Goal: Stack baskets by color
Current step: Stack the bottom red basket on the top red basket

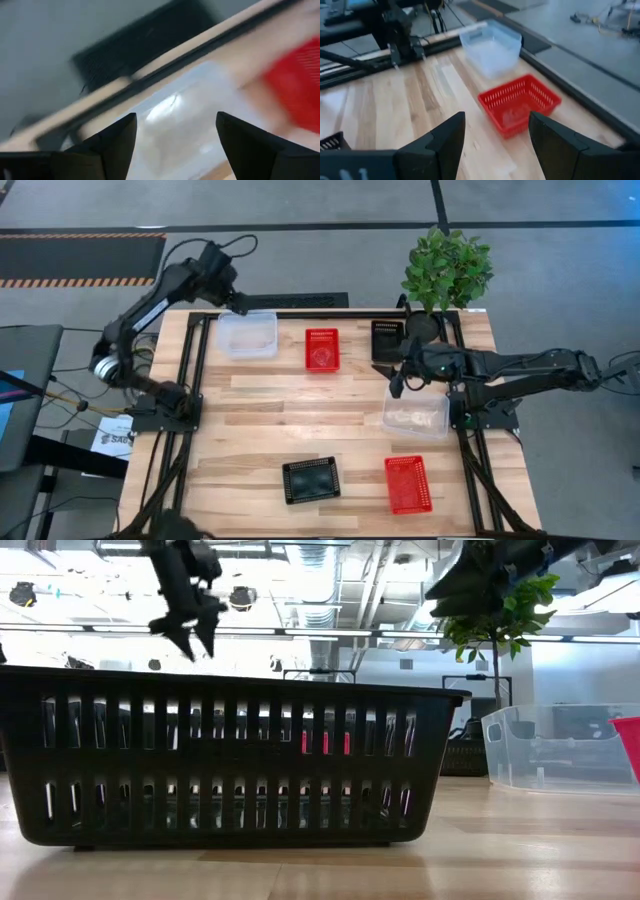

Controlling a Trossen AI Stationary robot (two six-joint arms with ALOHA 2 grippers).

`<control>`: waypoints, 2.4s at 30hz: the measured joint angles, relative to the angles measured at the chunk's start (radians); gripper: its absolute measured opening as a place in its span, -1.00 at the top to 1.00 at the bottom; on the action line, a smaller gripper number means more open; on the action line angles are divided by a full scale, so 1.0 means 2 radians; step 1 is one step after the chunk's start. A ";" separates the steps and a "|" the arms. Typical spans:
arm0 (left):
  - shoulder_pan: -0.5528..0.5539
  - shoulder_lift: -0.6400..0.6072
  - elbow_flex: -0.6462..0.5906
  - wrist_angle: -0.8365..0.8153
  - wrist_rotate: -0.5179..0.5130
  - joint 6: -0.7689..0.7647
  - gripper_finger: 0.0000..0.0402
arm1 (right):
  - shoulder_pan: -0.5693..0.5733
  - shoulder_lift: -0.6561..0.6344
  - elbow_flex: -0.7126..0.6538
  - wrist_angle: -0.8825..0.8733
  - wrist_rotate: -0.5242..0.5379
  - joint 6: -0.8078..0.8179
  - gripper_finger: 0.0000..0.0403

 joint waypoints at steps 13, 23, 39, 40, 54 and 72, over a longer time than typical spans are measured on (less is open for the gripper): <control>-0.267 -0.222 -0.333 0.423 0.171 0.018 -0.30 | 0.058 0.017 0.001 -0.070 -0.074 0.090 -0.18; -0.451 -0.232 -0.492 0.760 0.101 0.019 -0.30 | 0.196 0.164 0.110 -0.202 -0.081 0.157 -0.02; -0.515 -0.173 -0.496 0.789 0.057 0.078 -0.30 | 0.282 0.373 0.266 -0.430 -0.248 0.216 0.00; -0.515 -0.170 -0.497 0.790 0.057 0.080 -0.30 | 0.284 0.378 0.265 -0.444 -0.248 0.214 0.02; -0.515 -0.143 -0.496 0.809 0.067 0.069 -0.30 | 0.299 0.387 0.230 -0.422 -0.208 0.207 0.19; -0.515 -0.142 -0.496 0.827 0.088 0.059 -0.30 | 0.312 0.382 0.191 -0.381 -0.172 0.219 0.19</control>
